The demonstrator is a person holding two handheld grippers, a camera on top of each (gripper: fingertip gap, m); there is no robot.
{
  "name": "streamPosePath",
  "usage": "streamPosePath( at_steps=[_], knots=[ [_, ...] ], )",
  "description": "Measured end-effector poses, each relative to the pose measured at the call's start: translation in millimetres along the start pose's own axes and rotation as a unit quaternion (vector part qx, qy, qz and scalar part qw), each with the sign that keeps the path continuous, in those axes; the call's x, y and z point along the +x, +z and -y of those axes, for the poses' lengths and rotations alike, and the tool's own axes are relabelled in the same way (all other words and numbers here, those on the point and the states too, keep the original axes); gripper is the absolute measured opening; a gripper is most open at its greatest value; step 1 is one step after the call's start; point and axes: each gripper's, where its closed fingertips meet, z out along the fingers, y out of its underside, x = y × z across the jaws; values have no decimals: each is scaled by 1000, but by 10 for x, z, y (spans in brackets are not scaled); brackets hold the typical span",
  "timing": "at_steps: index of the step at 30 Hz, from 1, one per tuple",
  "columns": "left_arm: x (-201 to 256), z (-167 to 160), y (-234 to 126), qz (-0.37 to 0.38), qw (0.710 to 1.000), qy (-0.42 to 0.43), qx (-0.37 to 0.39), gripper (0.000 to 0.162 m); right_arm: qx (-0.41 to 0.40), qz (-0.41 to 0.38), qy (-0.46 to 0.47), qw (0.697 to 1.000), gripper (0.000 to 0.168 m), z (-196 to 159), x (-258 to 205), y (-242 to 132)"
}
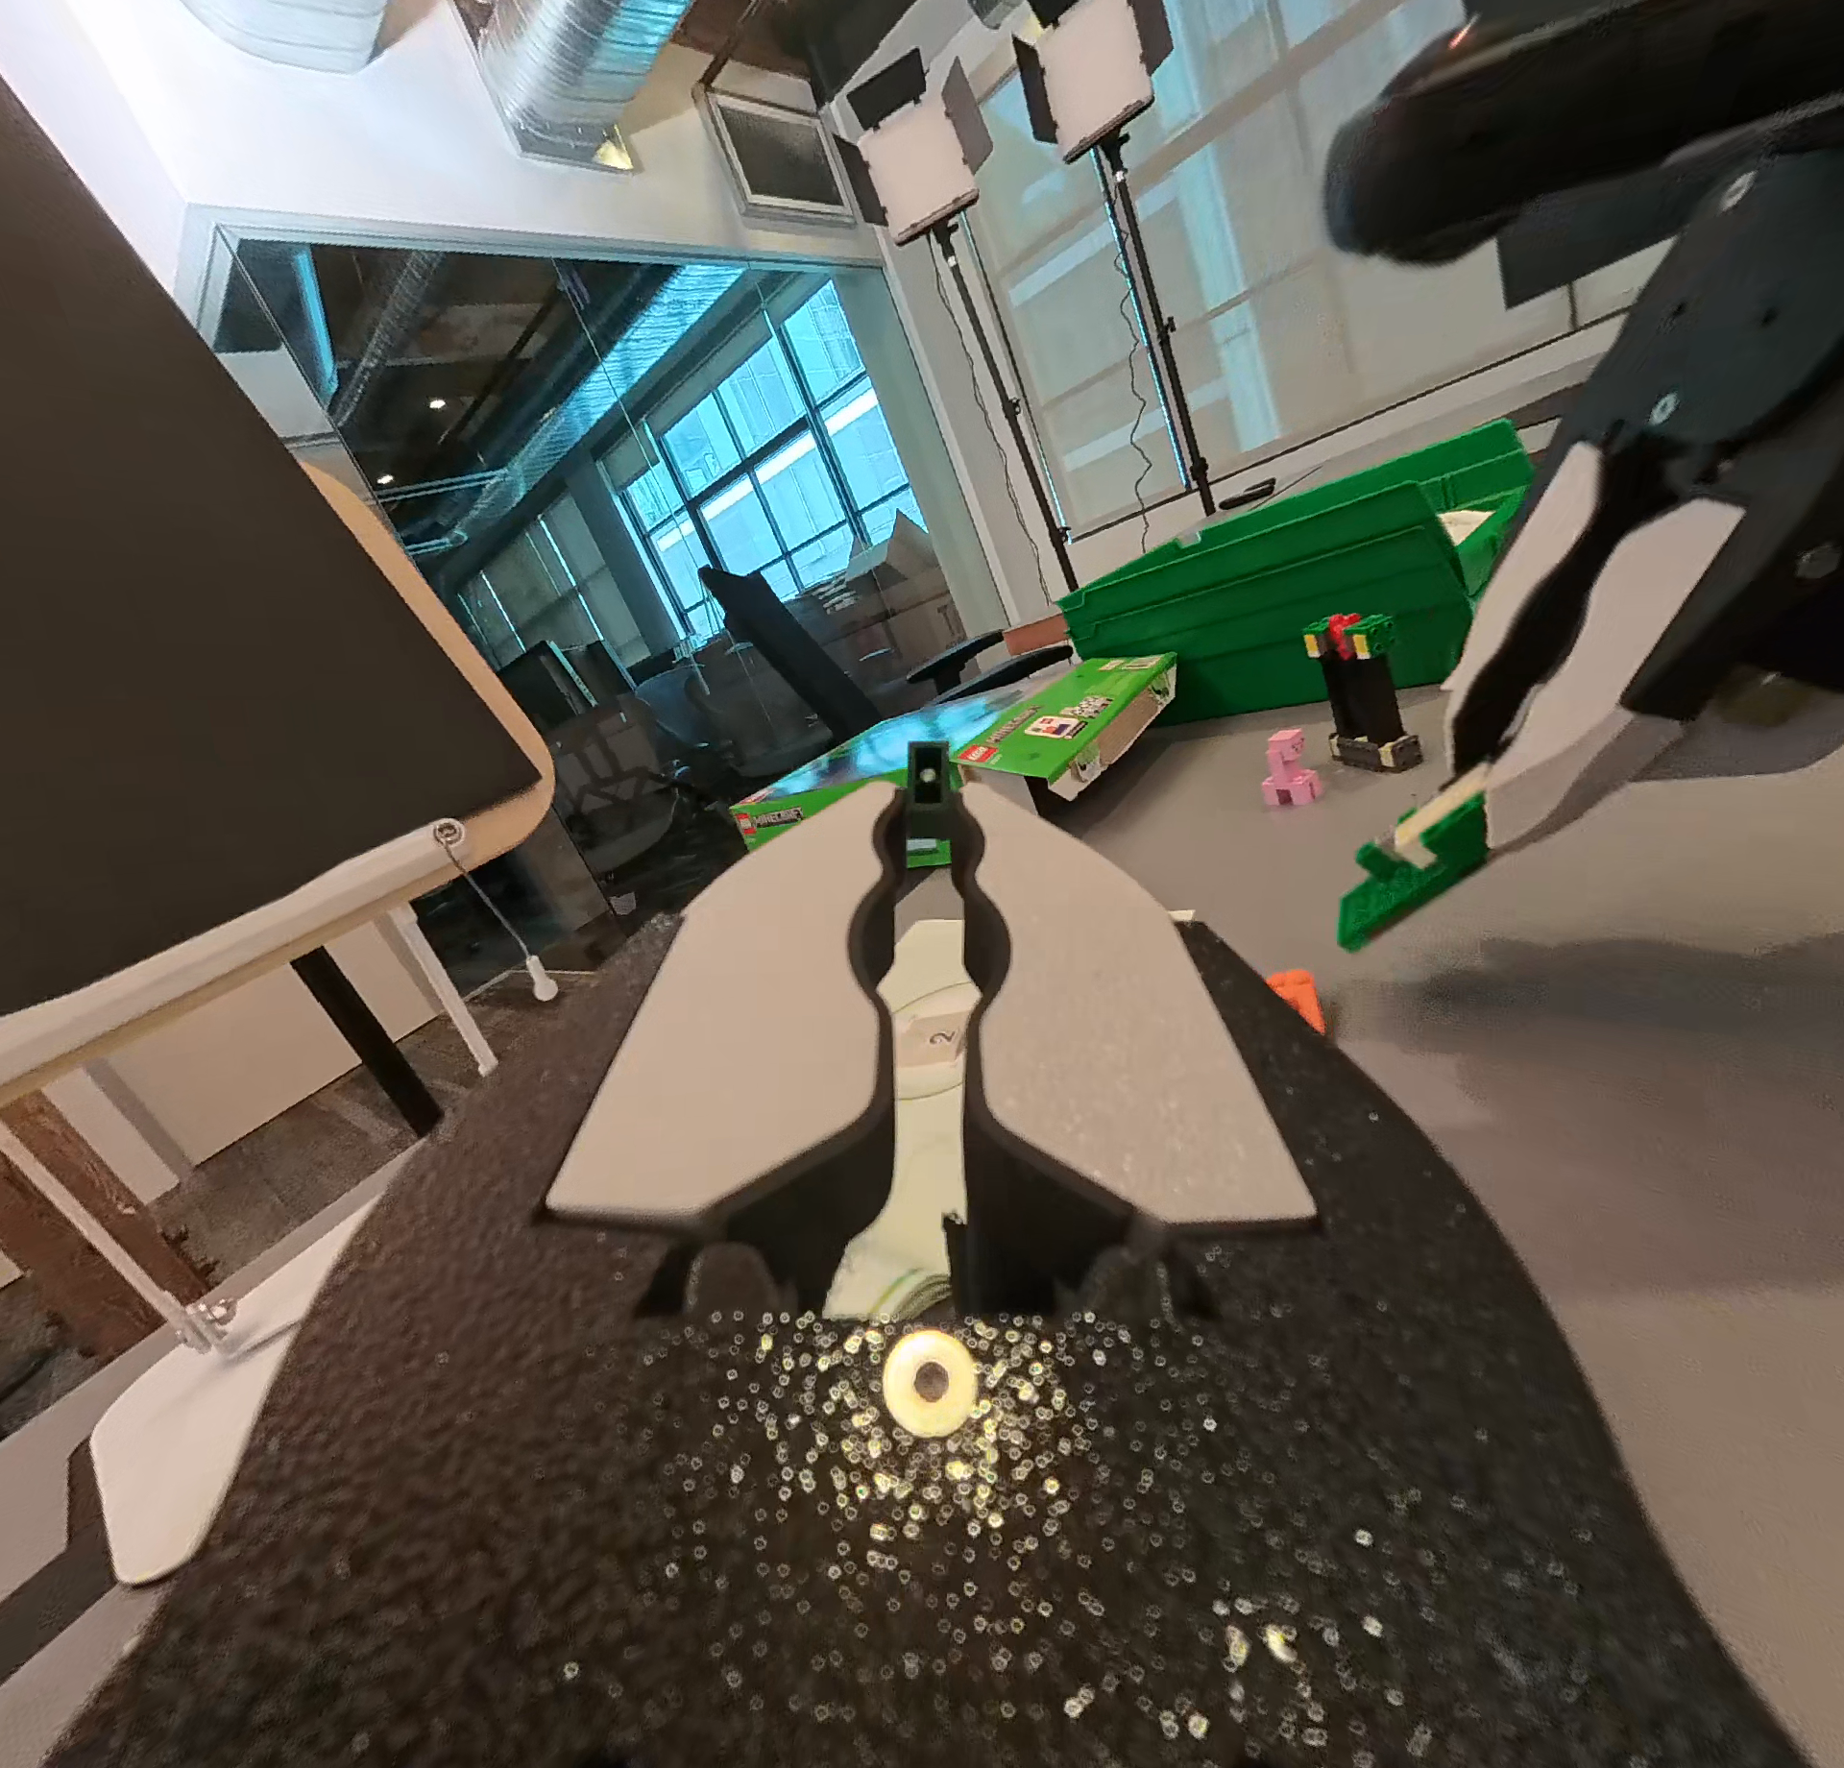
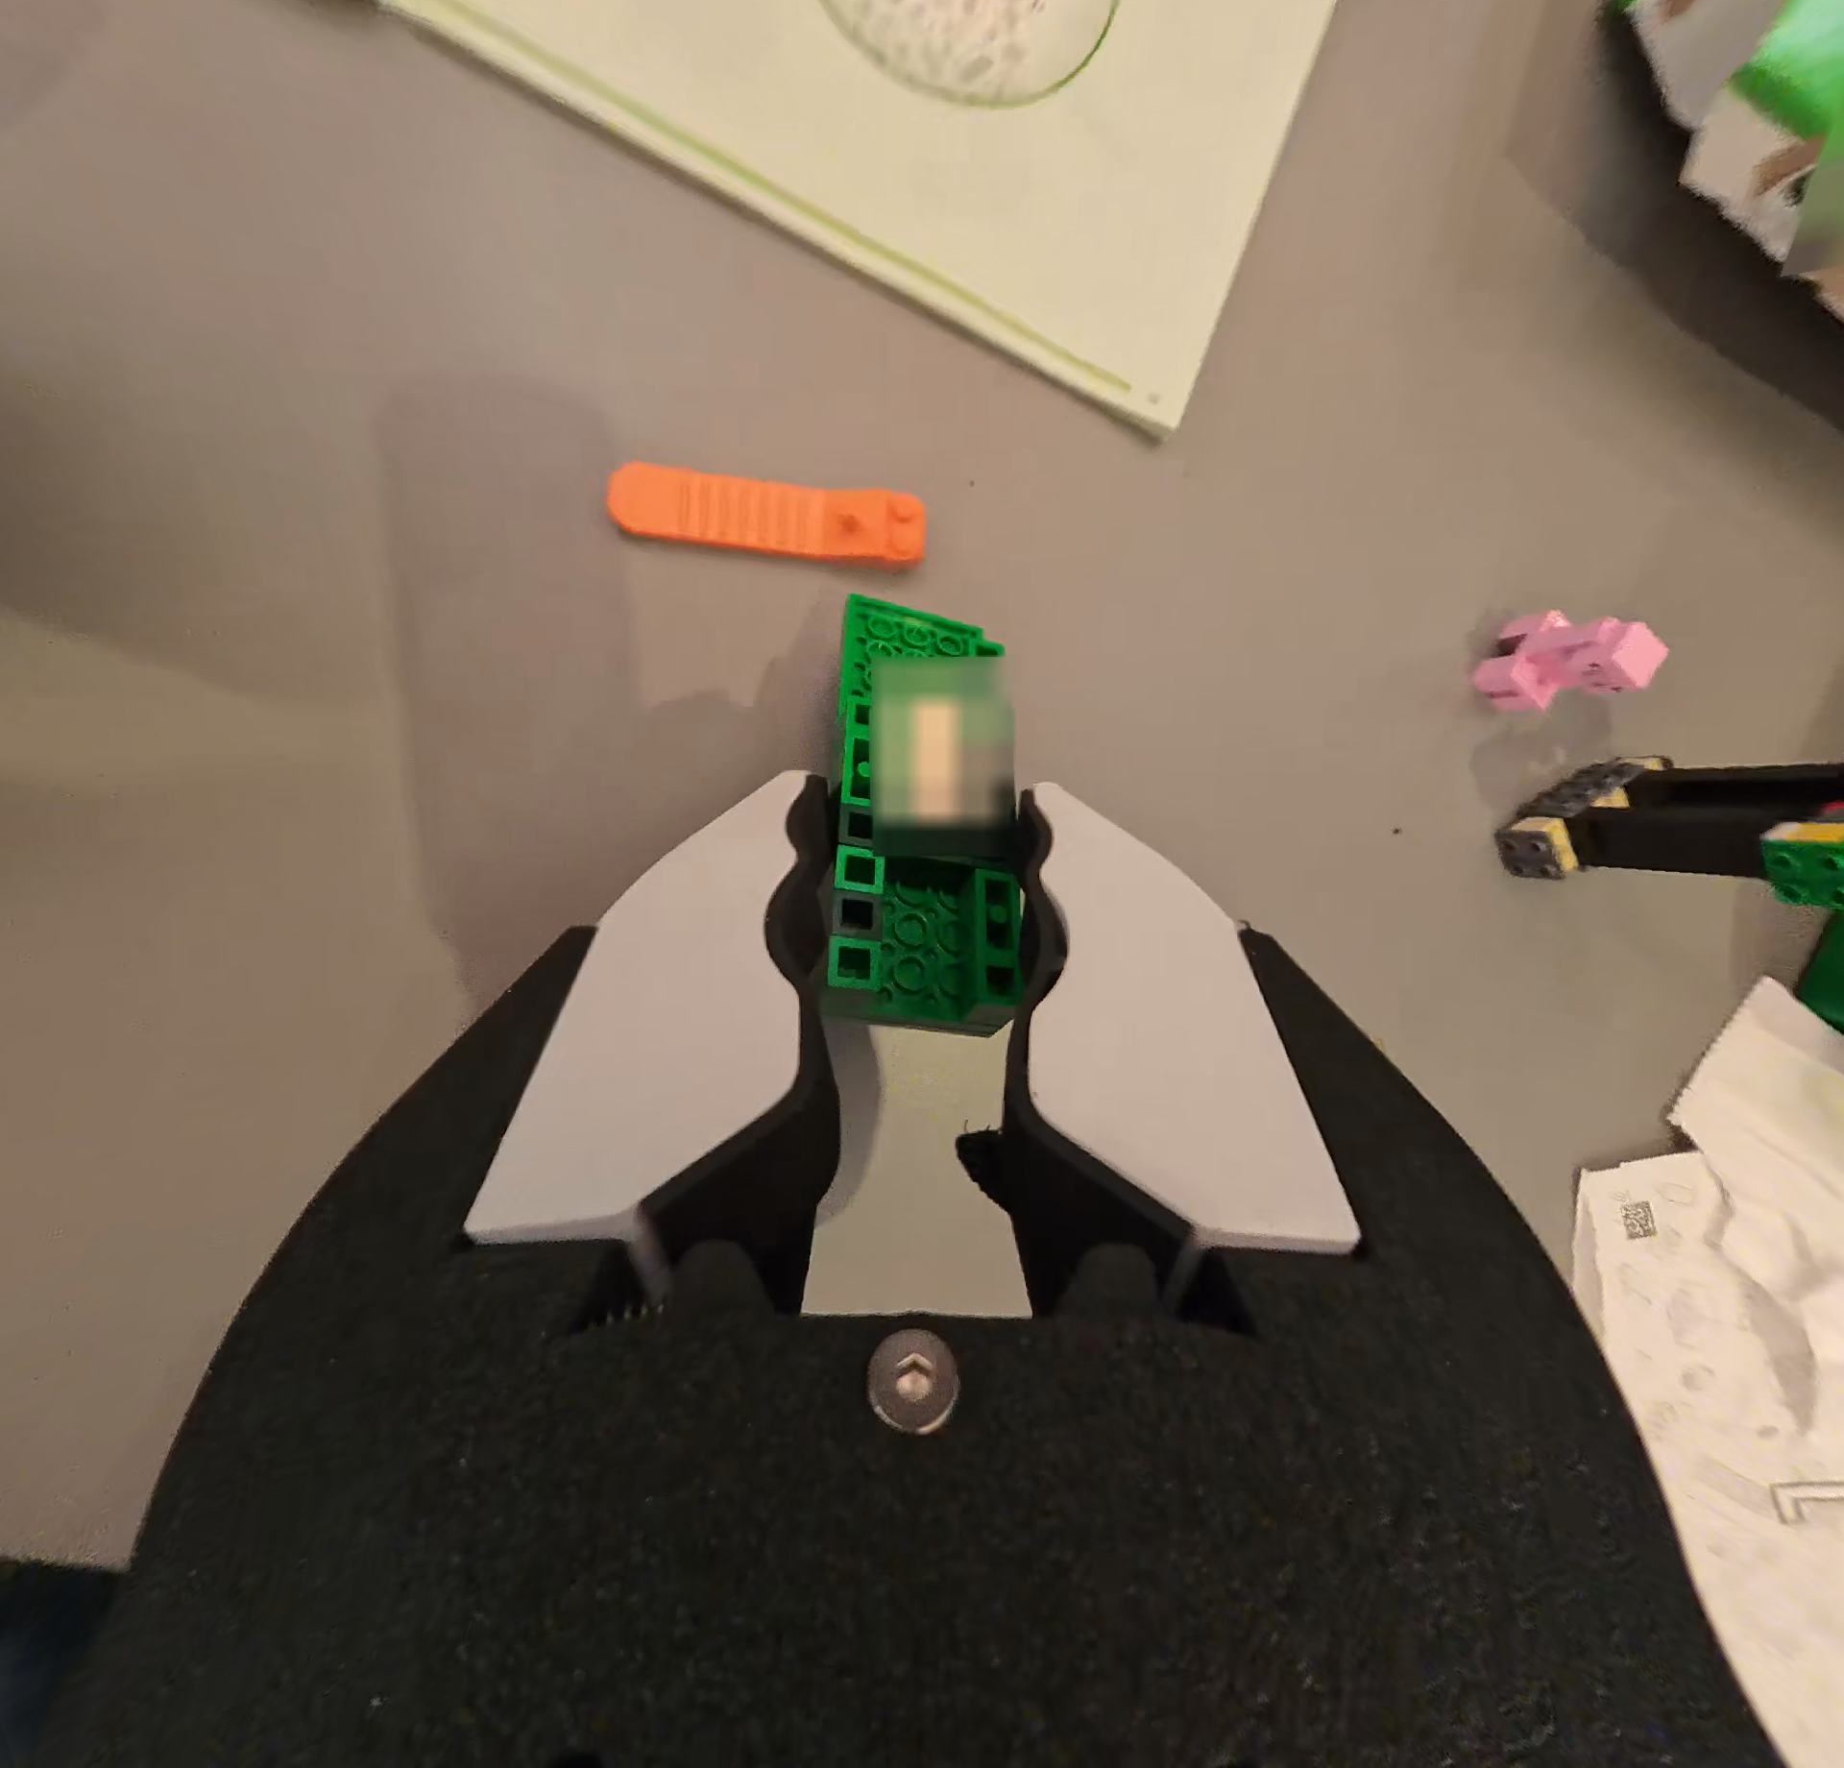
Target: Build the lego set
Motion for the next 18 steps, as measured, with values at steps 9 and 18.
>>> streamPosePath(
  at_steps=[9, 18],
  knots=[
    [-142, -8, -21, 14, 999, -42, 4, 7, 130, 27, -4, 991, 35, 320, -351, 99],
    [-162, -143, 0, -5, 997, -66, -30, 7, 99, 4, -9, 995, 35, 230, -437, 411]
  ],
)
